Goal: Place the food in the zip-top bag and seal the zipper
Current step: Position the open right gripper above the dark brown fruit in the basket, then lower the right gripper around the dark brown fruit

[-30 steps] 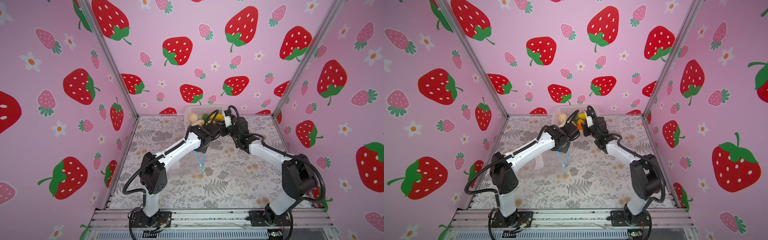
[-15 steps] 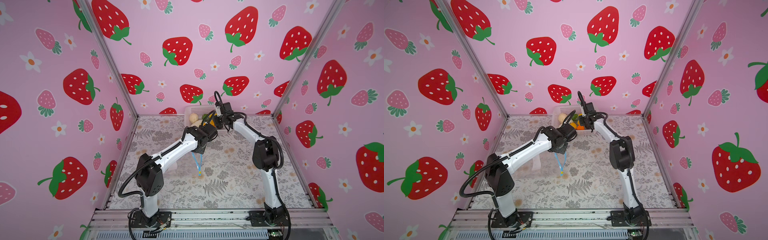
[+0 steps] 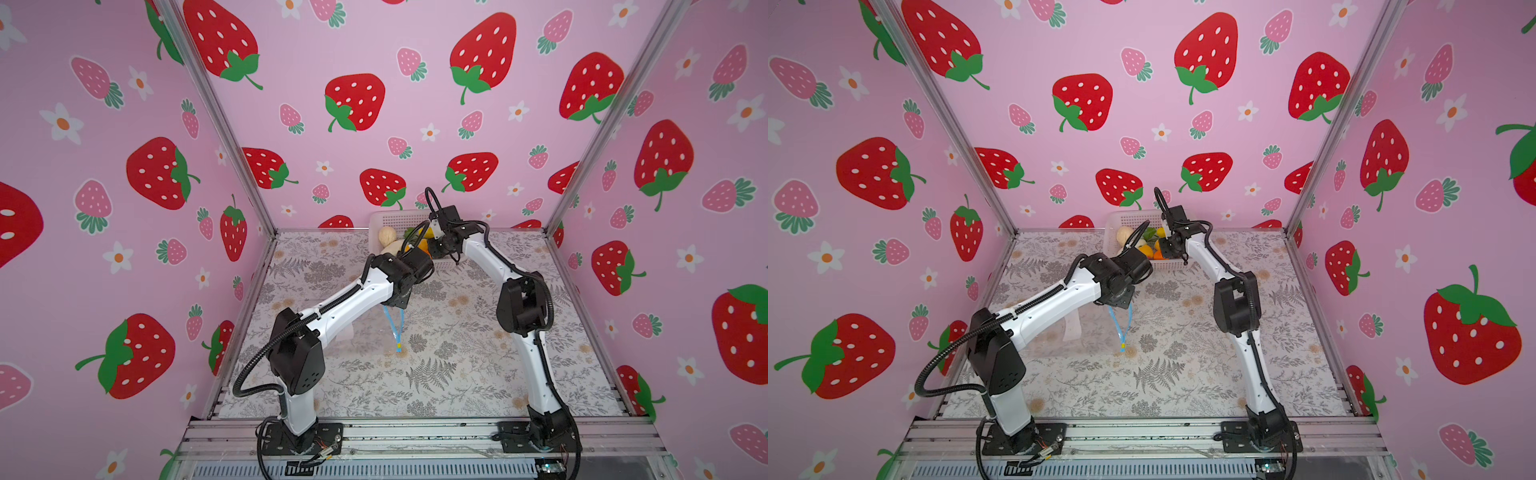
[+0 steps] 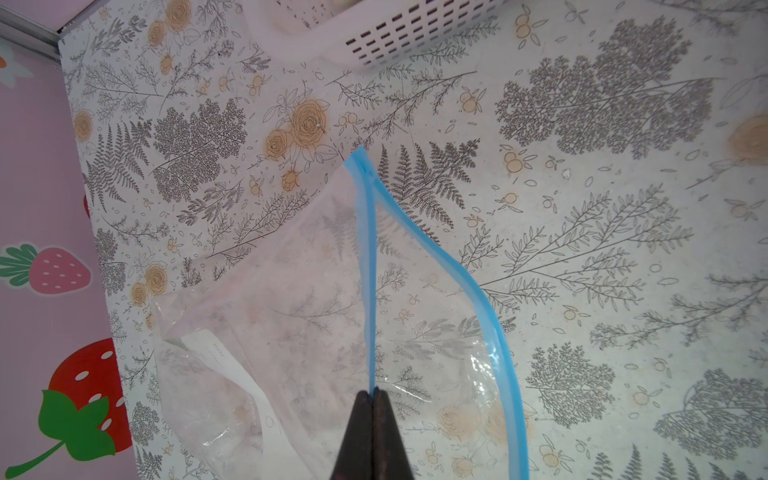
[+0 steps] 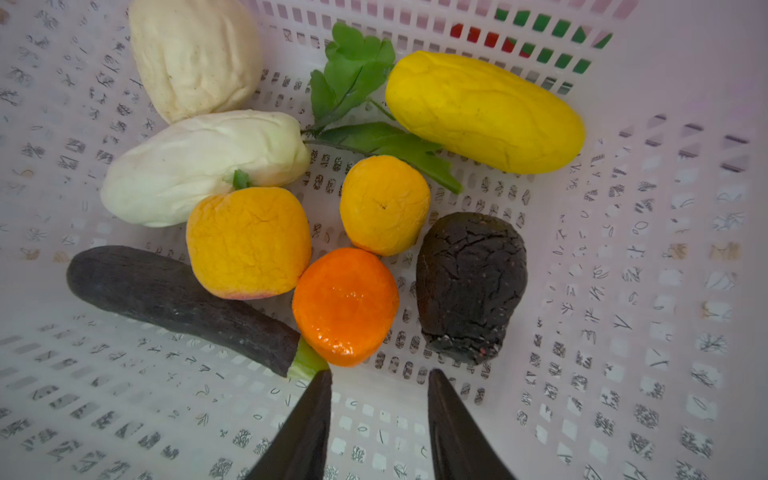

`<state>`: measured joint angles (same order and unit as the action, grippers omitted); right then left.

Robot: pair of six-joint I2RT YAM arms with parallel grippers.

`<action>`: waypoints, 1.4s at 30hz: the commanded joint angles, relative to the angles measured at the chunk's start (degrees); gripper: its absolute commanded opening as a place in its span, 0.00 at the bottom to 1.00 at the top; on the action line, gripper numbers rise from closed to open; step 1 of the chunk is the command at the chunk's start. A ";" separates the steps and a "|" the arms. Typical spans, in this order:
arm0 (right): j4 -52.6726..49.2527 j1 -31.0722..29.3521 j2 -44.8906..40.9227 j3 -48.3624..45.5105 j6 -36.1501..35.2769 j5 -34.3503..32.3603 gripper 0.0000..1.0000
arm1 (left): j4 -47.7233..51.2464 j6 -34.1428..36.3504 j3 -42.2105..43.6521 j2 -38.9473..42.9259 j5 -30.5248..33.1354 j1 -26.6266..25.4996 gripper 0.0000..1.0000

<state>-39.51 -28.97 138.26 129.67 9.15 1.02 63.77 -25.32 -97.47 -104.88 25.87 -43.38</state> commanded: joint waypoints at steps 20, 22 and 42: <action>-2.98 -0.13 -10.70 -13.49 -3.05 -2.26 0.42 | 0.66 -0.52 0.27 1.80 1.31 0.66 0.00; -2.23 -0.04 -12.26 -15.89 -3.30 -3.24 0.42 | 0.75 -0.43 0.44 1.96 1.38 0.66 0.00; 1.86 2.87 -23.16 -33.69 -2.97 -7.39 0.41 | 1.89 -0.42 0.34 3.50 1.73 0.76 0.00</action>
<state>-36.80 -26.68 118.13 98.32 6.55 -4.99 63.72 -25.30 -97.03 -102.54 25.98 -42.85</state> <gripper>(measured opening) 0.414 0.047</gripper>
